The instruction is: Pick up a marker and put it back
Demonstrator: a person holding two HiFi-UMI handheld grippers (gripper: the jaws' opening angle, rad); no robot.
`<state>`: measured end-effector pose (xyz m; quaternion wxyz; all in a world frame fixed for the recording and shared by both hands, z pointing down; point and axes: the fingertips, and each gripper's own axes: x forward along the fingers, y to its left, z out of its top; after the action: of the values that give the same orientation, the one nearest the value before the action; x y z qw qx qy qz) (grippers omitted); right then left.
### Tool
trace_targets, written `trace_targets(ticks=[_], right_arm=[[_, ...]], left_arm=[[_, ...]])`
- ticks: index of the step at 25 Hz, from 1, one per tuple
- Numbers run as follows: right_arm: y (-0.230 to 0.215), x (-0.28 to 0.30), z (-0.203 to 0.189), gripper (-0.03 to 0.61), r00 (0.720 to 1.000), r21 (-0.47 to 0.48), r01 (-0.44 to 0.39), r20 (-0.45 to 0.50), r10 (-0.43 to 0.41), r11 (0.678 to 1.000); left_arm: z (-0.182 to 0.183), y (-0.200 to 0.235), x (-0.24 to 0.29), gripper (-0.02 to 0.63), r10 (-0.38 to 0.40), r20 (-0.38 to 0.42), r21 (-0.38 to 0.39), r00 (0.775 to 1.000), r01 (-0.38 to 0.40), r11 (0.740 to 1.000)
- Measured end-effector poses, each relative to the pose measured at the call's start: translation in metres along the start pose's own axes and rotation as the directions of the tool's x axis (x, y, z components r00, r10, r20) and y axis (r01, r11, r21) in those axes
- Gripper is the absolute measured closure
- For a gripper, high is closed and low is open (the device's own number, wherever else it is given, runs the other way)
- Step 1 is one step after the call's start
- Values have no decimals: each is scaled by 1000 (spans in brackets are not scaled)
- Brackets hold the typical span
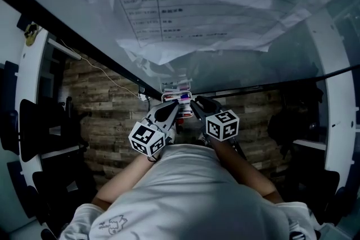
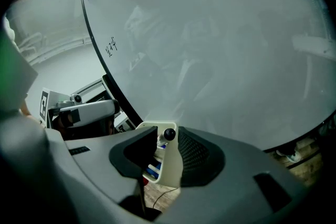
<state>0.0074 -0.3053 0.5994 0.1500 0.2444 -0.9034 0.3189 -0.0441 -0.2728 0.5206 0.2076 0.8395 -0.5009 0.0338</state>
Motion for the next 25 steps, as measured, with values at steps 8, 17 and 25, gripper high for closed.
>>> trace_targets(ticks=[8,17,25], right_arm=[[4,0,-4,488,1000,4,9,-10,-9,1000],[23,-8,20,500,995,-84,46,97,-38,995],[47,-28,40,502,970,-126,146,215,-116,981]], left_arm=[[-4,-1,-4,609,-7,-10,11,1000,7,1000],[6,6,-13,609,-45,12,22,999,45,999],[23,2,-27,609,-146,34,66,989,143,988]])
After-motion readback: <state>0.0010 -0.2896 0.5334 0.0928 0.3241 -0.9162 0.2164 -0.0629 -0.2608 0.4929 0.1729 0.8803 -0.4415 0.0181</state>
